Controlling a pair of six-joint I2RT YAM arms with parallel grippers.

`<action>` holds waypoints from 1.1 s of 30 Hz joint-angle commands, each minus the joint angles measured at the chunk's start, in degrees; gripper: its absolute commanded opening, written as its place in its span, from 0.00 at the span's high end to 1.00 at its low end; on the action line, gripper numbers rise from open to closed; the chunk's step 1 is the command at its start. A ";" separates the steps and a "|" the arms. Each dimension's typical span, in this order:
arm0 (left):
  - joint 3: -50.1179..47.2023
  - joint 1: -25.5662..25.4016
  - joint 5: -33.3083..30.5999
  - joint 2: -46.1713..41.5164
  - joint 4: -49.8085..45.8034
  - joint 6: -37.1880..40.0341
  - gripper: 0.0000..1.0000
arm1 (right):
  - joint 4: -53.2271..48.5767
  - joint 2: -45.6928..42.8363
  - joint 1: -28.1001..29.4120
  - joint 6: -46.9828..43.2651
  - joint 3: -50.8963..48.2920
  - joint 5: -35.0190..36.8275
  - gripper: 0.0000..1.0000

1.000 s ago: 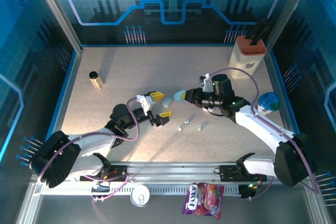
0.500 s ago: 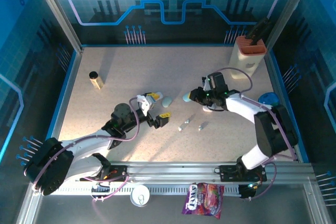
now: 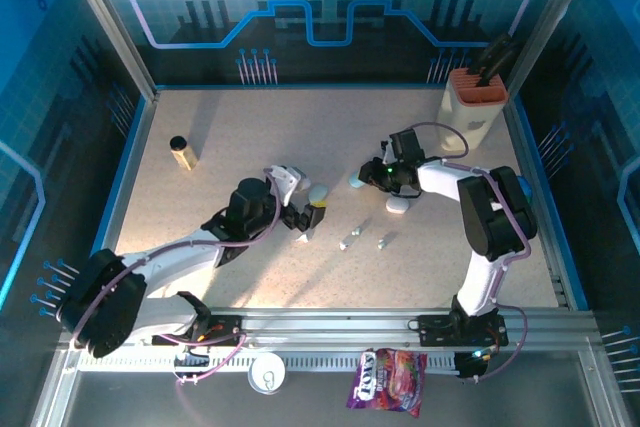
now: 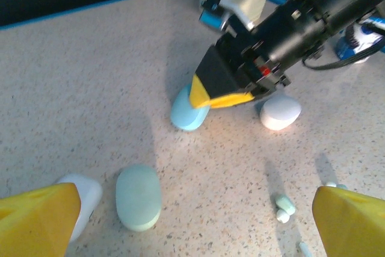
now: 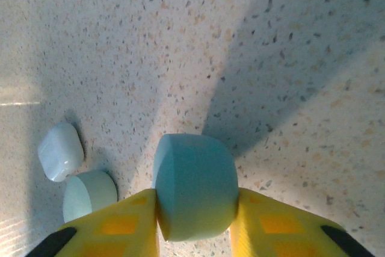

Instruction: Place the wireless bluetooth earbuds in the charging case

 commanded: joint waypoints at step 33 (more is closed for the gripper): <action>41.43 0.11 -4.82 34.60 -49.00 -9.87 0.18 | -11.18 -27.28 -3.40 -10.10 -9.12 3.51 0.25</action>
